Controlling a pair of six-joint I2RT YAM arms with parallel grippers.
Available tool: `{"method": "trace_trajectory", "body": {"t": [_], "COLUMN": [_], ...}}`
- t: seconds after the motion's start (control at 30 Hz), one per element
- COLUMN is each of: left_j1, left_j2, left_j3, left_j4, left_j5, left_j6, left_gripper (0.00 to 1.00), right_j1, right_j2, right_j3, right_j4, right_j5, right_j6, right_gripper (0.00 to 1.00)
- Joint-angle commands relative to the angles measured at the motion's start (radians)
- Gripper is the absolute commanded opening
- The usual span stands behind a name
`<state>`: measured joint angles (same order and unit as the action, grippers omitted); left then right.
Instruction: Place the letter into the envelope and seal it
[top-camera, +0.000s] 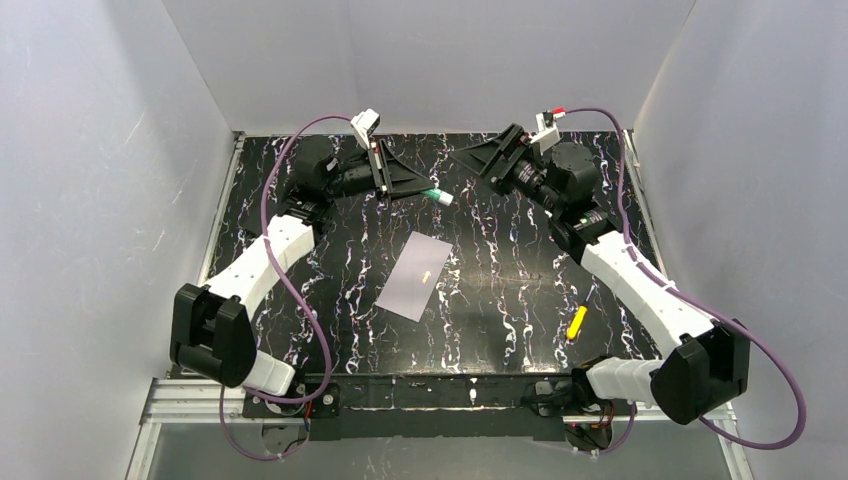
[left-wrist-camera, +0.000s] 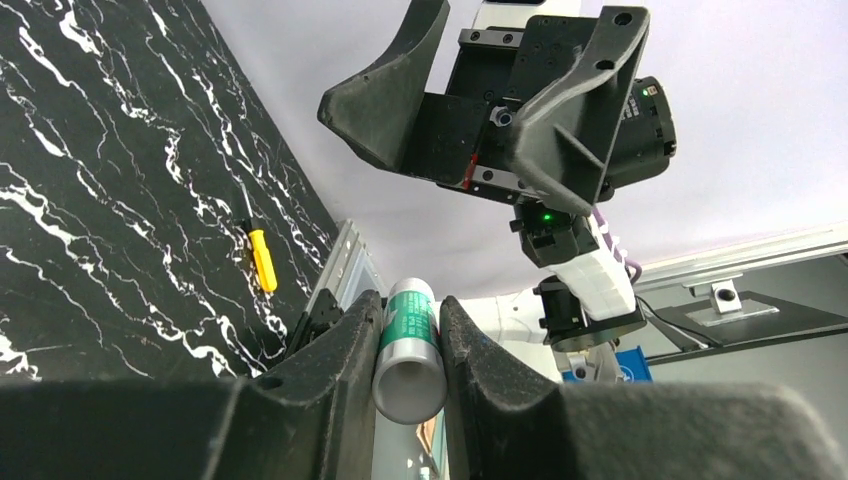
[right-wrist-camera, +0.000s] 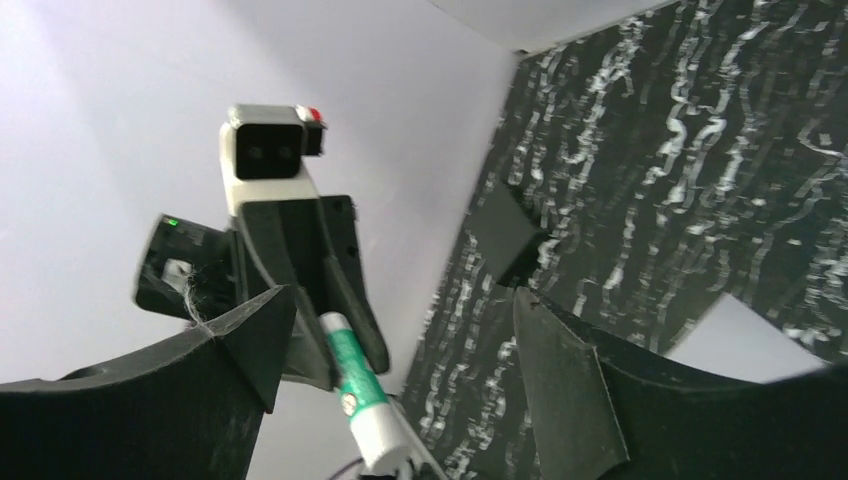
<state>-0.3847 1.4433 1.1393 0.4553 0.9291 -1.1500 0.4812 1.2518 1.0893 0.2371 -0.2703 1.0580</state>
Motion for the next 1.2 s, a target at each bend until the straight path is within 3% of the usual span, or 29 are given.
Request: {"method": "trace_trajectory", "body": {"t": [0.0, 0.17, 0.27, 0.33, 0.43, 0.47, 0.83, 1.07, 1.17], "left_j1": [0.017, 0.02, 0.015, -0.008, -0.079, -0.101, -0.249, -0.315, -0.325], "left_j2": [-0.015, 0.019, 0.054, 0.097, 0.191, 0.223, 0.574, 0.71, 0.748], "left_j3": [-0.02, -0.034, -0.036, -0.008, 0.122, 0.15, 0.381, 0.435, 0.448], "left_j4": [-0.02, -0.121, -0.211, -0.357, -0.7, -0.738, -0.871, -0.886, -0.872], "left_j5": [0.094, 0.091, 0.065, 0.04, -0.09, -0.113, -0.146, -0.173, -0.178], "left_j6": [0.022, 0.038, 0.064, 0.133, 0.355, 0.387, 0.39, 0.394, 0.387], "left_gripper": [0.0, 0.0, 0.0, 0.0, 0.0, 0.0, 0.01, 0.08, 0.09], "right_j1": [-0.005, -0.006, -0.006, -0.006, -0.006, -0.006, -0.011, -0.014, -0.025], "right_j2": [-0.041, -0.035, -0.052, -0.056, -0.026, -0.014, -0.033, -0.019, 0.003], "right_j3": [0.037, 0.089, 0.106, 0.117, 0.144, 0.147, 0.033, -0.07, -0.107], "right_j4": [-0.132, -0.295, -0.386, -0.45, -0.575, -0.612, -0.802, -0.776, -0.748], "right_j5": [-0.01, -0.087, 0.024, 0.105, 0.205, 0.224, 0.446, 0.439, 0.365], "right_j6": [-0.233, -0.514, -0.576, -0.597, -0.599, -0.599, -0.527, -0.488, -0.433], "right_gripper": [0.87, 0.86, 0.86, 0.86, 0.85, 0.84, 0.81, 0.8, 0.77]}}
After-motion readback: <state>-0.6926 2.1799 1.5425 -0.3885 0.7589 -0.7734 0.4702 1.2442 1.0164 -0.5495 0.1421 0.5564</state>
